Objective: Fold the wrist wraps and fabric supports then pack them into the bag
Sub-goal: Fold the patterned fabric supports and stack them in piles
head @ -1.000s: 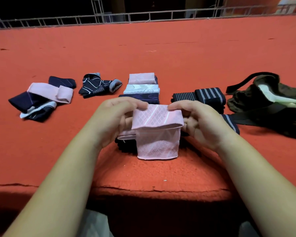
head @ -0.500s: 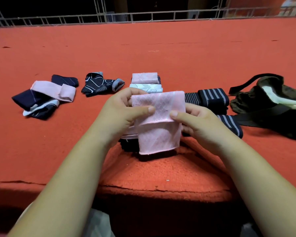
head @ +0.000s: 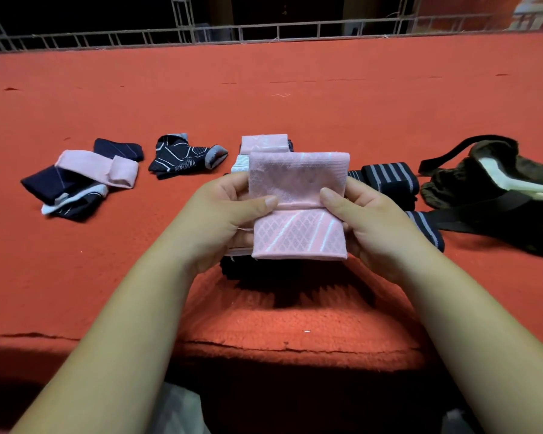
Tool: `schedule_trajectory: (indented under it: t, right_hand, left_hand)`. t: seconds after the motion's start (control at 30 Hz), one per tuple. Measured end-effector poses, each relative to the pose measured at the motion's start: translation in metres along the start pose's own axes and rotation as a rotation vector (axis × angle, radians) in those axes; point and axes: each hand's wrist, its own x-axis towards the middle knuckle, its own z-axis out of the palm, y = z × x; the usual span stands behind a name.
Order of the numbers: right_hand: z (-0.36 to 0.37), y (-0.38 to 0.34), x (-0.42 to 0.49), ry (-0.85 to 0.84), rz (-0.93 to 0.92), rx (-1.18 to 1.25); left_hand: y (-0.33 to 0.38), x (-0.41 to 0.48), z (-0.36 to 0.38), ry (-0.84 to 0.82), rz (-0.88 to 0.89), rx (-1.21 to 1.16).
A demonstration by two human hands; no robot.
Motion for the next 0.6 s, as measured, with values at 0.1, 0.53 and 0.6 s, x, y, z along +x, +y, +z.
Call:
schedule_trajectory:
  t: [0.1, 0.53, 0.6]
  right_hand:
    - [0.000, -0.003, 0.003, -0.063, 0.098, 0.218]
    - [0.010, -0.009, 0.001, 0.031, 0.090, 0.190]
    - [0.013, -0.008, 0.000, 0.053, 0.025, 0.101]
  left_hand:
    - [0.001, 0.001, 0.001, -0.004, 0.002, -0.073]
    - [0.005, 0.000, 0.005, 0.030, -0.058, -0.149]
    - [0.007, -0.004, 0.004, 0.019, -0.047, -0.117]
